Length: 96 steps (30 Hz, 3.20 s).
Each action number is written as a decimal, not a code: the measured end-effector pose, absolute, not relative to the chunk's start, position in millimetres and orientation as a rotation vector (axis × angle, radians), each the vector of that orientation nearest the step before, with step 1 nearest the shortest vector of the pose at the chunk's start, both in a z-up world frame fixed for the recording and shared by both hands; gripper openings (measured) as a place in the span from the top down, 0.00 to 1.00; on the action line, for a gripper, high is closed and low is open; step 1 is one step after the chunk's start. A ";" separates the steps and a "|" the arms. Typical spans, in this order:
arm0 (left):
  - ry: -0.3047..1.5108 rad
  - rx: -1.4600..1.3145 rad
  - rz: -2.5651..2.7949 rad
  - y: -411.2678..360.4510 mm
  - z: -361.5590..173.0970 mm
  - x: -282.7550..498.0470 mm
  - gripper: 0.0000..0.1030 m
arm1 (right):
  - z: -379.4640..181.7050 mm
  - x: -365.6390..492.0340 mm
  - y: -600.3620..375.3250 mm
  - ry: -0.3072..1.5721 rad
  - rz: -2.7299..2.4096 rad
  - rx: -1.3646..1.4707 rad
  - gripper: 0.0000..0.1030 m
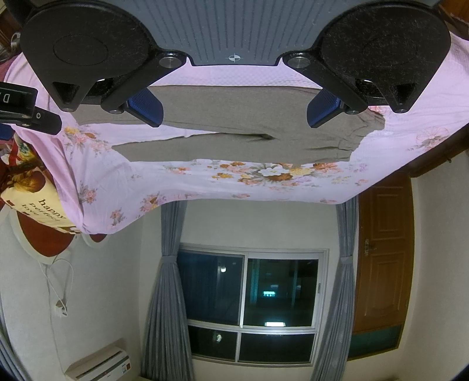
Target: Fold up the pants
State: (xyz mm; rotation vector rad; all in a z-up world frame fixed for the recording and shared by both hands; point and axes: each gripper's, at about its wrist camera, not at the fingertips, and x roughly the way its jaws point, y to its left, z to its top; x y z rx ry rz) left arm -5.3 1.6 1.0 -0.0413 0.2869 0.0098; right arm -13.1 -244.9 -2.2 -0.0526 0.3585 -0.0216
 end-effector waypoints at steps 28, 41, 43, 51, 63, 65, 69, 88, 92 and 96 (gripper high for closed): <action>0.311 -0.124 -0.072 22.6 -5.8 20.1 0.00 | -4.9 22.4 -254.6 0.371 0.131 -0.027 0.00; 0.519 -0.088 -0.076 39.4 -23.1 178.9 0.00 | -32.8 181.9 -261.8 0.490 0.193 -0.074 0.00; 0.571 -0.090 -0.067 39.2 -31.6 202.3 0.00 | -35.3 198.4 -262.7 0.499 0.208 -0.069 0.01; 0.568 -0.070 -0.031 53.5 -42.1 310.6 0.00 | -53.3 285.4 -259.6 0.518 0.270 -0.106 0.21; 0.709 0.165 0.199 232.8 -108.5 499.2 0.26 | -133.2 479.5 -184.4 0.611 0.536 -0.254 0.34; 0.751 0.148 0.202 265.0 -125.7 524.2 0.26 | -149.1 507.8 -168.4 0.636 0.570 -0.286 0.47; 0.757 0.177 0.159 302.5 -149.5 560.5 0.26 | -174.5 551.2 -144.9 0.652 0.639 -0.346 0.45; 0.891 0.035 -0.156 349.1 -193.0 641.2 0.70 | -231.4 652.3 -118.5 0.923 0.838 -0.435 0.93; 0.841 0.062 -0.121 339.6 -181.9 628.3 0.80 | -214.9 630.5 -116.6 0.839 0.779 -0.453 0.95; 0.733 0.036 -0.131 351.2 -147.0 591.0 0.84 | -169.0 583.2 -123.8 0.692 0.753 -0.467 0.96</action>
